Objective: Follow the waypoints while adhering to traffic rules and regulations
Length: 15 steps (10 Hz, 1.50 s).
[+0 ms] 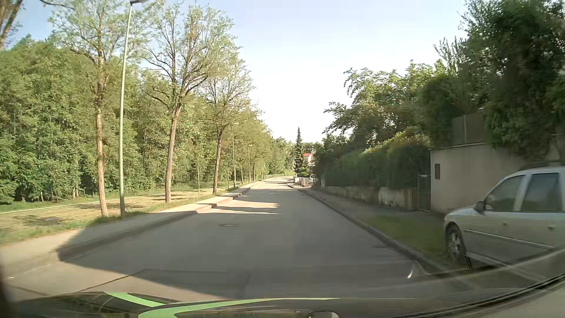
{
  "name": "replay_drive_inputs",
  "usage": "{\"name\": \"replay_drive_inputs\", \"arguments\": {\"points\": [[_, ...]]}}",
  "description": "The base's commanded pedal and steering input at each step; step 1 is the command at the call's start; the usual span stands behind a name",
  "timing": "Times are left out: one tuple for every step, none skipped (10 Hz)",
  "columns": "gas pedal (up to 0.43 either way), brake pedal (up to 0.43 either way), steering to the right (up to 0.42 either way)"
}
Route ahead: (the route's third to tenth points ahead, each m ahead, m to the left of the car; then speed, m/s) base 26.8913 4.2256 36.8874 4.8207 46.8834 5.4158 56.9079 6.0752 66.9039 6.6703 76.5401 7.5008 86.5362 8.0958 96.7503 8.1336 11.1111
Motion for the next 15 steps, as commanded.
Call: {"name": "replay_drive_inputs", "arguments": {"points": [[0.098,0.000,-0.004],[0.098,0.000,-0.005],[0.098,0.000,-0.005],[0.098,0.000,-0.007],[0.098,0.000,-0.008],[0.098,0.000,-0.009],[0.098,0.000,-0.011],[0.098,0.000,-0.012],[0.098,0.000,-0.012],[0.098,0.000,-0.012],[0.098,0.000,-0.012],[0.098,0.000,-0.012],[0.067,0.000,-0.012],[0.059,0.000,-0.012],[0.059,0.000,-0.012]]}}
